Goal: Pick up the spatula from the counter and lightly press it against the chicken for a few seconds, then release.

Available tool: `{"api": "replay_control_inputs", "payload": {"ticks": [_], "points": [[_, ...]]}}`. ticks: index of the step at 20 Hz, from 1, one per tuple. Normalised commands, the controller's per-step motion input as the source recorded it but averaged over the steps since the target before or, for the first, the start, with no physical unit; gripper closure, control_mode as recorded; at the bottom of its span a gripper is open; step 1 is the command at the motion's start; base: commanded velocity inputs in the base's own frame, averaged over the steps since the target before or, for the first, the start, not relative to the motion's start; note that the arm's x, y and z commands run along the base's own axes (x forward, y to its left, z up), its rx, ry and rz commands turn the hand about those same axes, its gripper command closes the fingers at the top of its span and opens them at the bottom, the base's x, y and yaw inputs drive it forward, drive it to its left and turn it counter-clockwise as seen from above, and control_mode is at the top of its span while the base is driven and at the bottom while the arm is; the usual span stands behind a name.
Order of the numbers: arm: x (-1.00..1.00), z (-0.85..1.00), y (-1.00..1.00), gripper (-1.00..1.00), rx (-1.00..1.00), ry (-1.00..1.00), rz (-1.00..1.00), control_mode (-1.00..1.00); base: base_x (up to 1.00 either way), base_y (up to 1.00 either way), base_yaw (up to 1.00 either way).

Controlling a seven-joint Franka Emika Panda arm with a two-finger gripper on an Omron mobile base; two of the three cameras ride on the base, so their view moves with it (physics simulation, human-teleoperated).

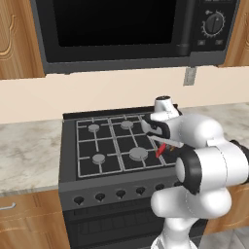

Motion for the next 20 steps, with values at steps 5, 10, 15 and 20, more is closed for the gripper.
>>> {"api": "replay_control_inputs", "payload": {"ticks": [5, 10, 15, 20], "points": [[-0.11, -0.1, 0.0, 1.0, 0.0, 0.05, 0.0, -1.0, 0.0, 0.0, 0.0], [-0.17, -0.1, 0.0, 1.0, 0.0, 0.03, 0.0, -1.0, 0.0, 0.0, 0.0], [-0.16, -0.11, 0.0, 1.0, 0.0, 0.03, 0.0, -1.0, 0.0, 0.0, 0.0], [-0.12, -0.11, 0.0, 1.0, 0.0, 0.03, 0.0, -1.0, 0.0, 0.0, 0.0]]}}
